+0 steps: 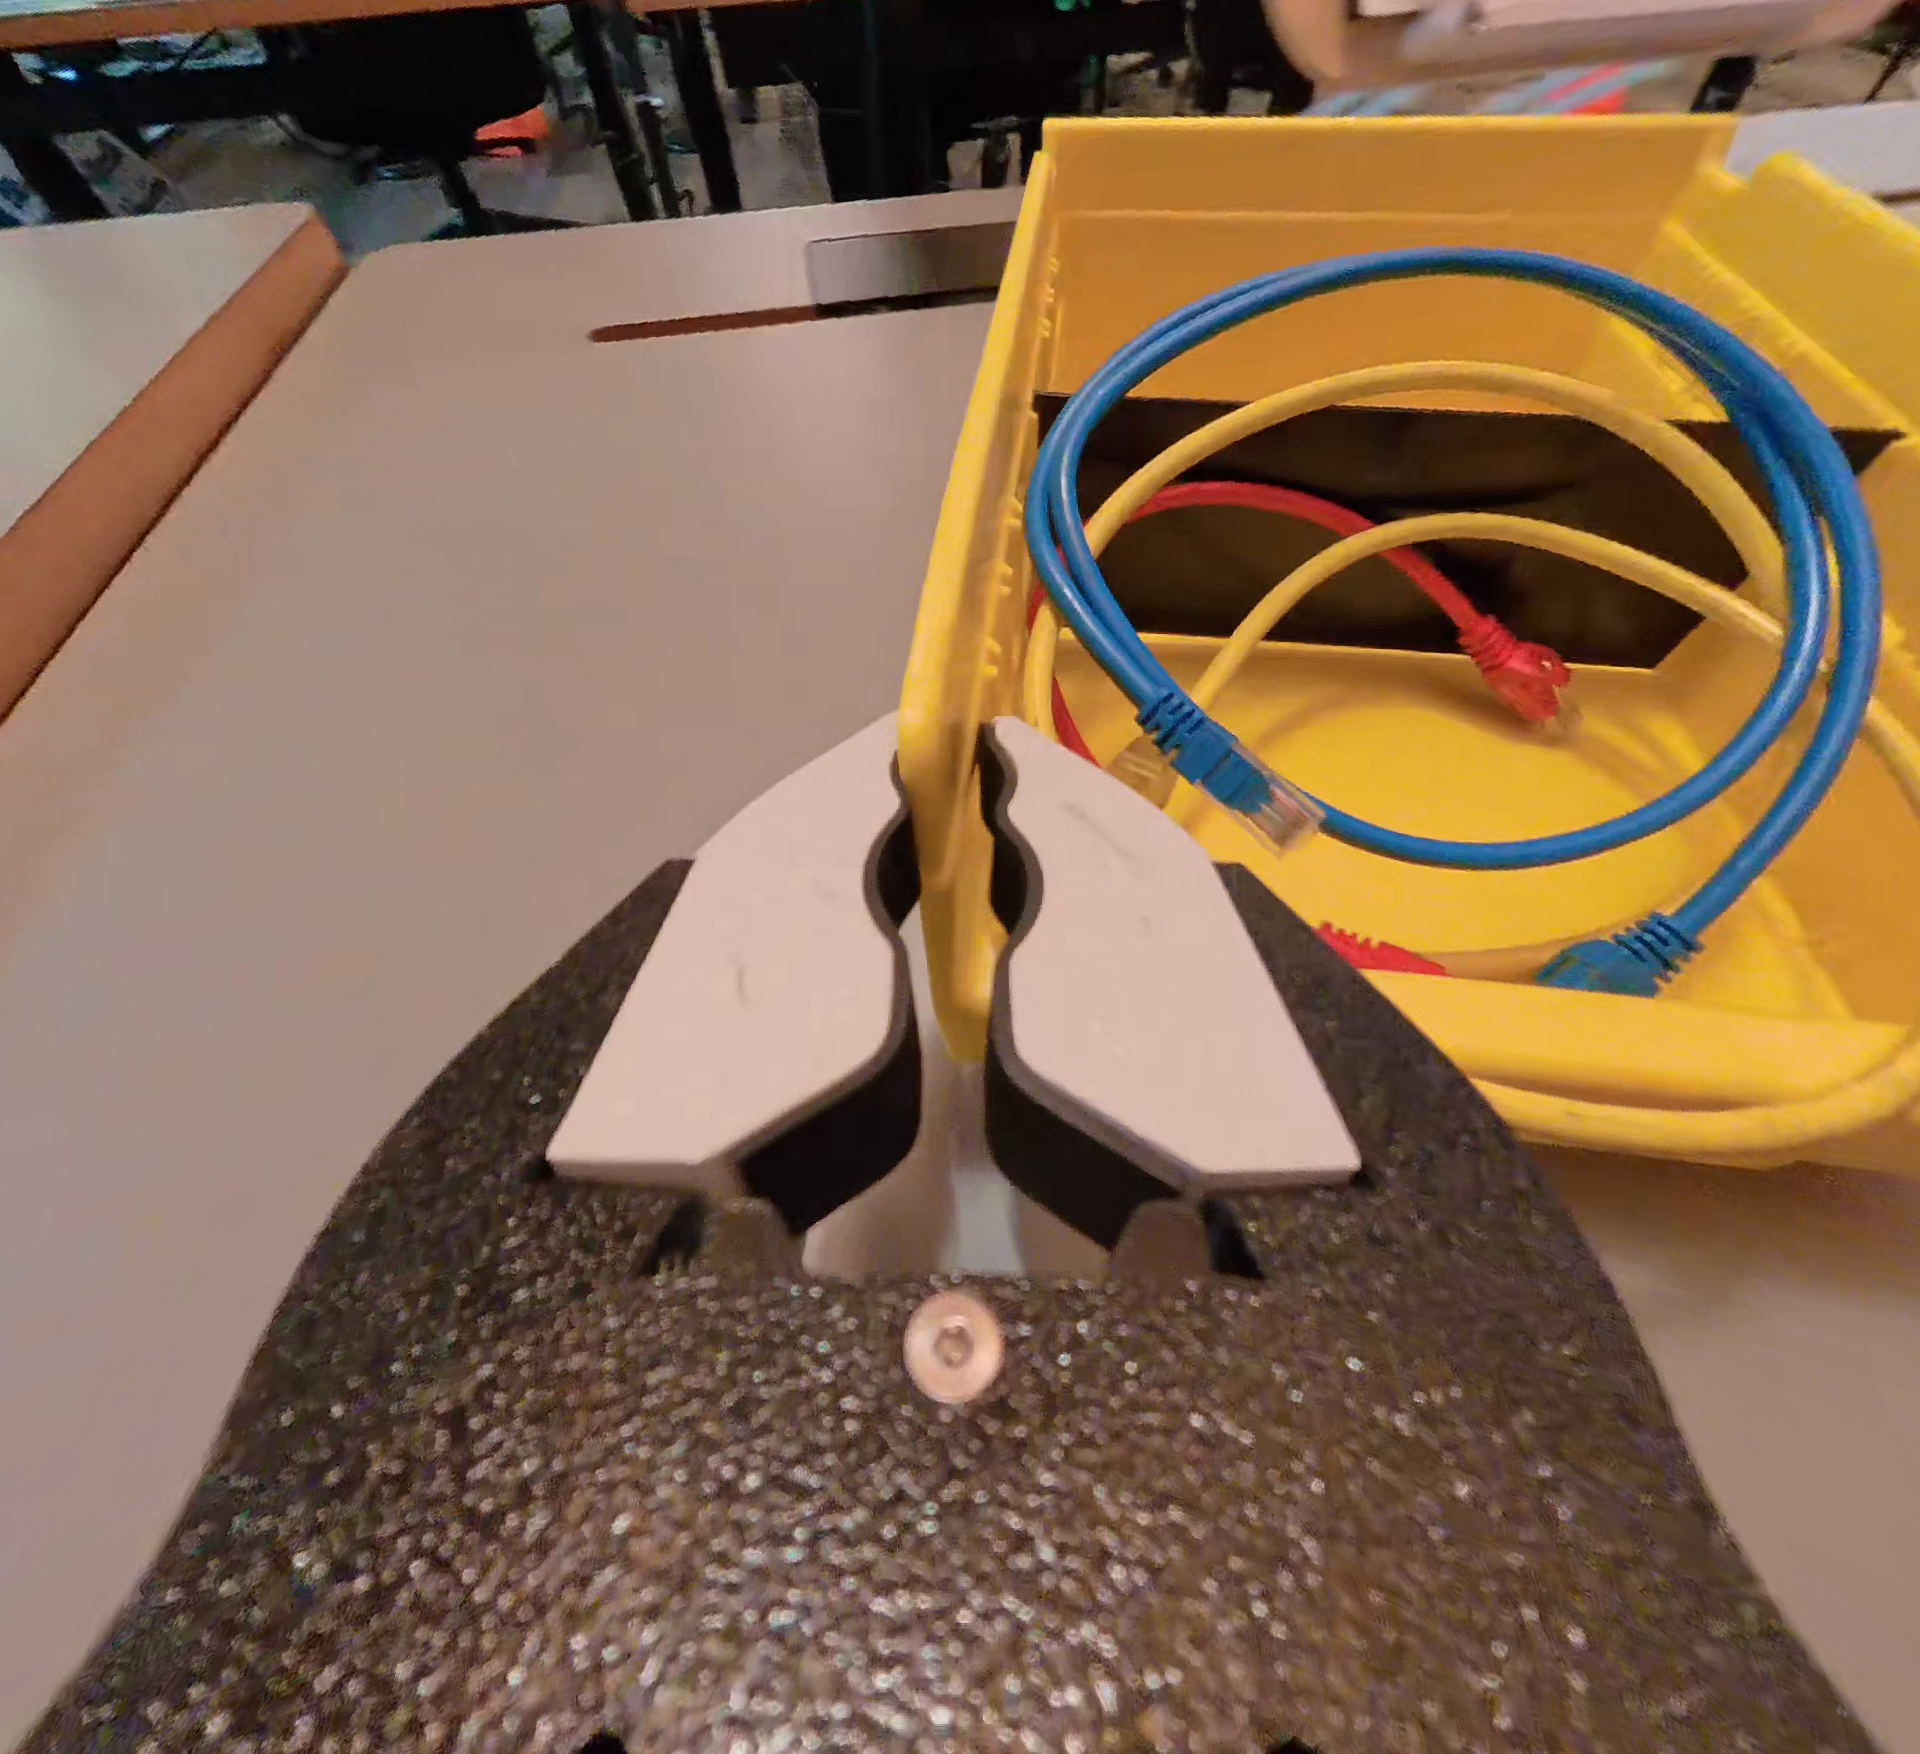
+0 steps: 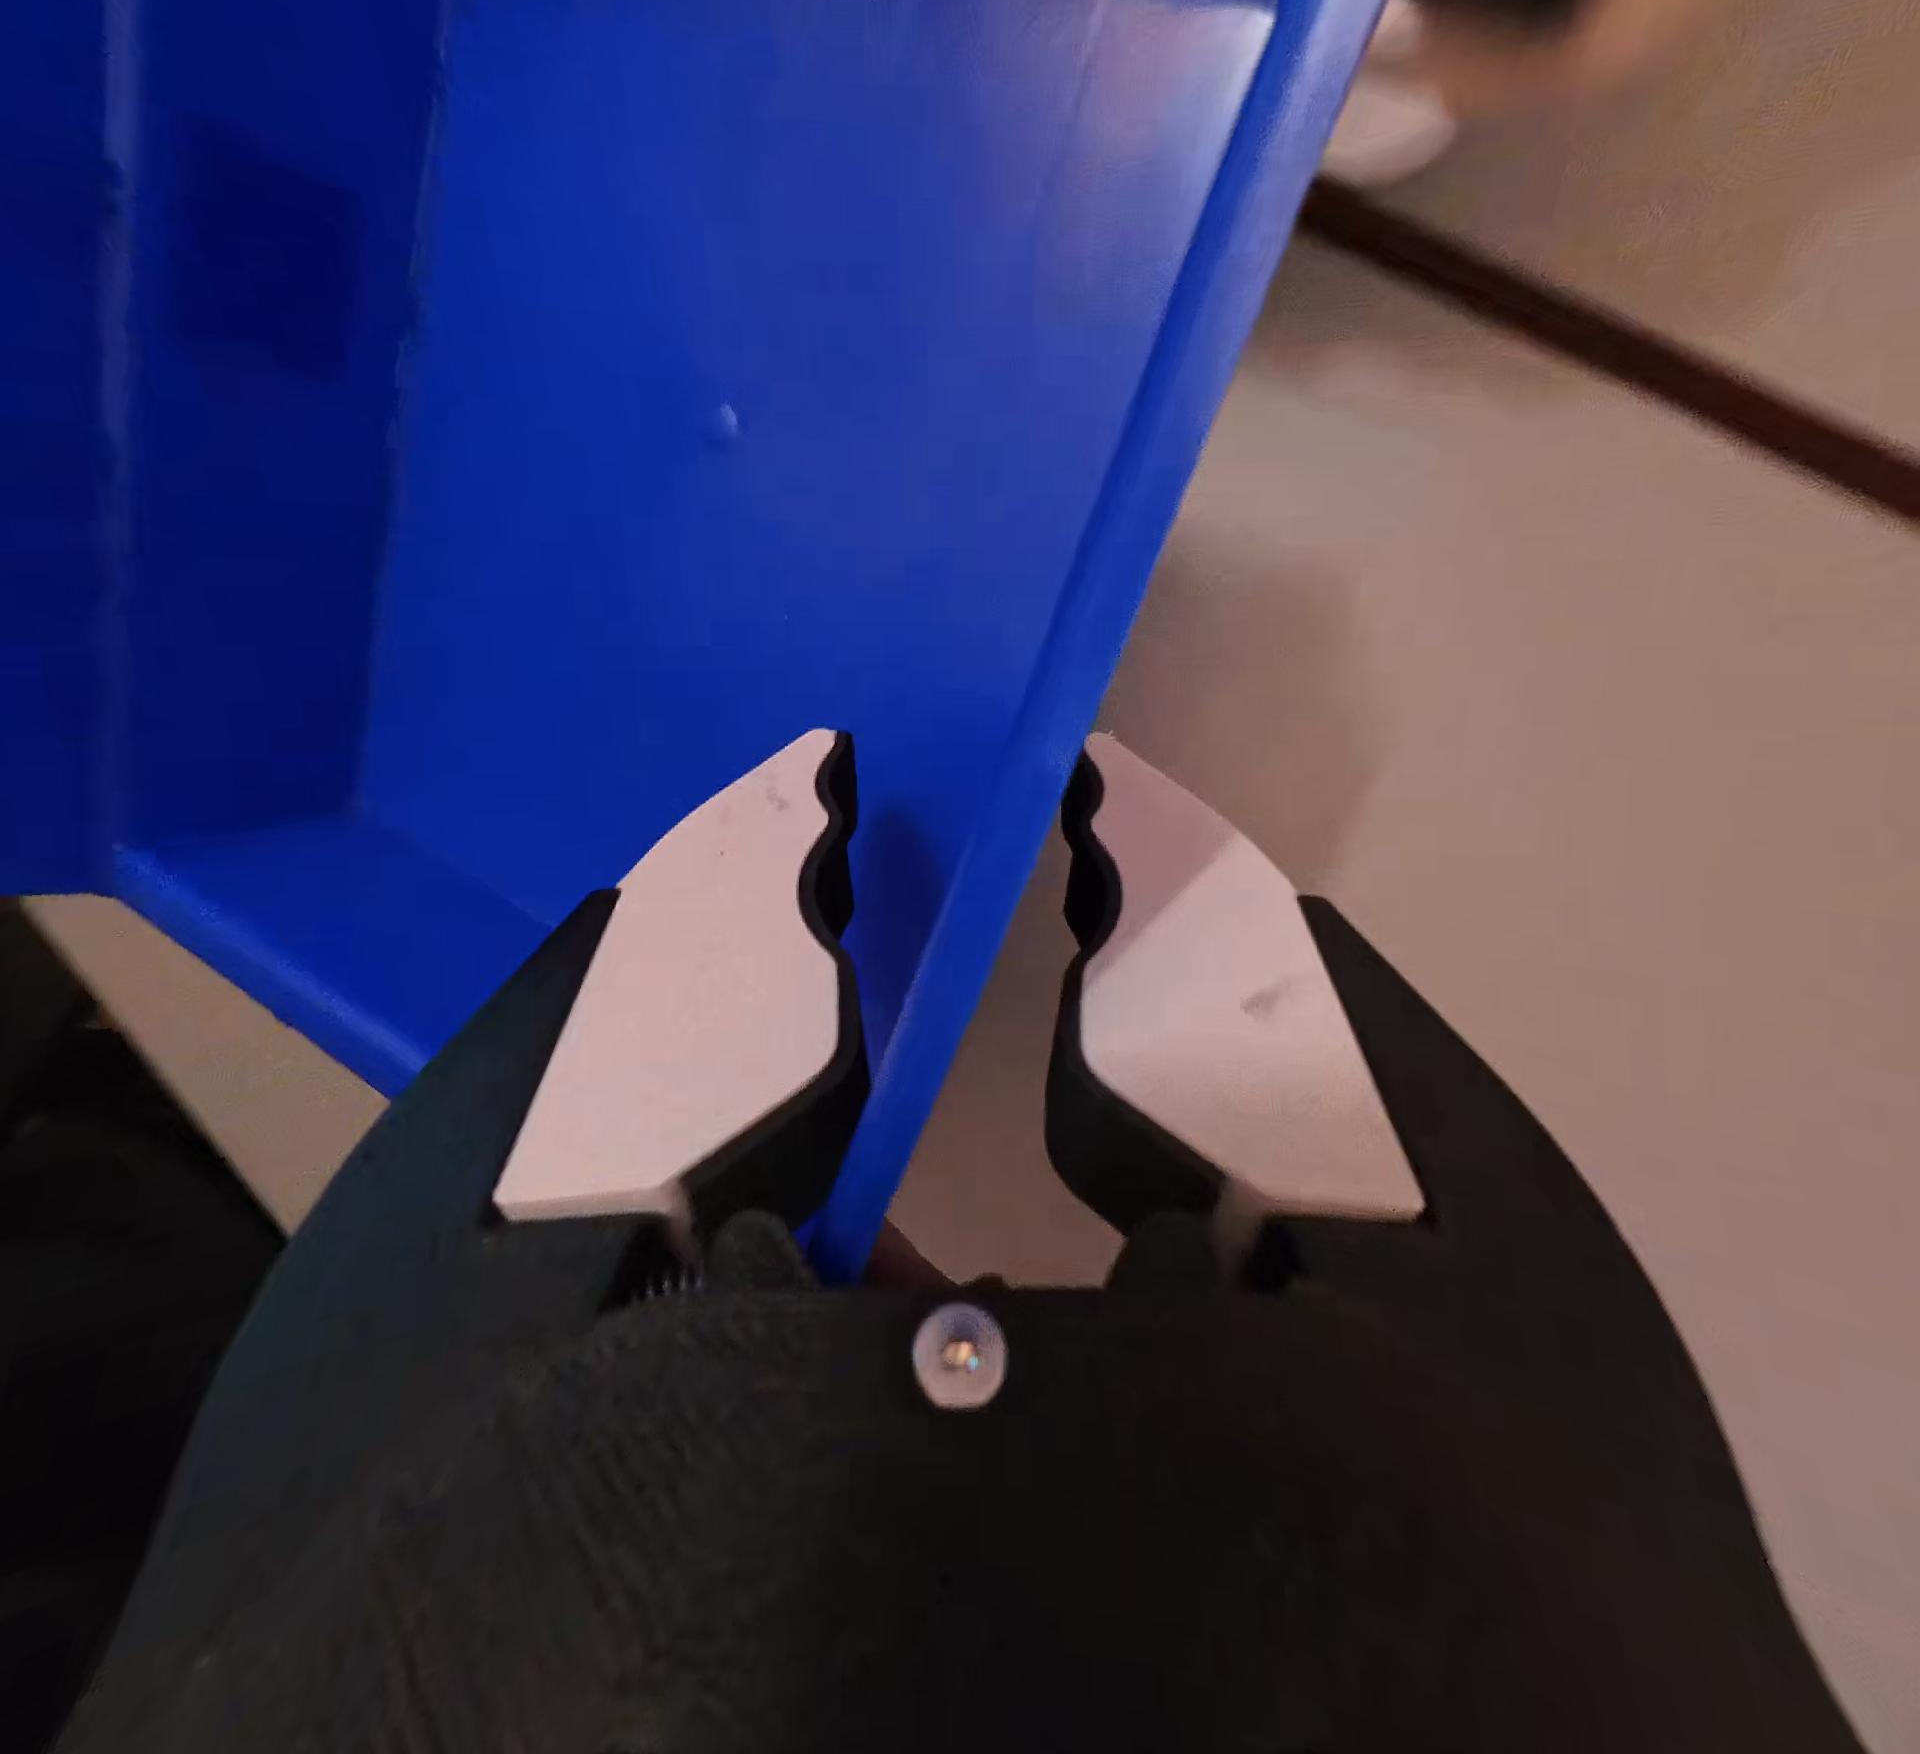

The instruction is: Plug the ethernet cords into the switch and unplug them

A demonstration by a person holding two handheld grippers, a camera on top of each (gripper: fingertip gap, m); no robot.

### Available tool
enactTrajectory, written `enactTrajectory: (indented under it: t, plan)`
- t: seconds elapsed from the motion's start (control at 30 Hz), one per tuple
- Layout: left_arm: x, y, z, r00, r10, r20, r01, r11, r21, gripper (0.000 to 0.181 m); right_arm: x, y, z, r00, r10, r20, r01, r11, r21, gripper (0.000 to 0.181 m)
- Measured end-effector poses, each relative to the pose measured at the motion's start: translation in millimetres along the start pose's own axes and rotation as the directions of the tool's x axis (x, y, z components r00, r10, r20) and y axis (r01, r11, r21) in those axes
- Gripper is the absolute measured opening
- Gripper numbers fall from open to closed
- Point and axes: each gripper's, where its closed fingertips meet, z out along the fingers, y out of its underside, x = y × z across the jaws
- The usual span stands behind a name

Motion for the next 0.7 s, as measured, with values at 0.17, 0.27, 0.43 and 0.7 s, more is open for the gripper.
enactTrajectory:
  t: [0.17, 0.27, 0.43, 0.7]
  plan:
    - [-55, -13, 42, 0.996, -0.058, 0.065, 0.057, 0.998, 0.018, 0.004, 117, 105, -17, 0.969, 0.19, -0.161, -0.204, 0.976, -0.08, 0.038]
    - [-78, -20, 65, 0.992, -0.049, 0.117, 0.046, 0.999, 0.028, 0.003, 163, 143, -26, 0.946, 0.242, -0.217, -0.27, 0.957, -0.107, 0.038]
    - [-94, -25, 82, 0.985, -0.06, 0.162, 0.059, 0.998, 0.012, 0.004, 194, 174, -24, 0.929, 0.324, -0.18, -0.351, 0.924, -0.149, 0.037]
    - [-97, -24, 84, 0.987, -0.032, 0.159, 0.04, 0.998, -0.049, 0.004, 213, 171, -14, 0.948, 0.299, -0.109, -0.313, 0.937, -0.155, 0.038]
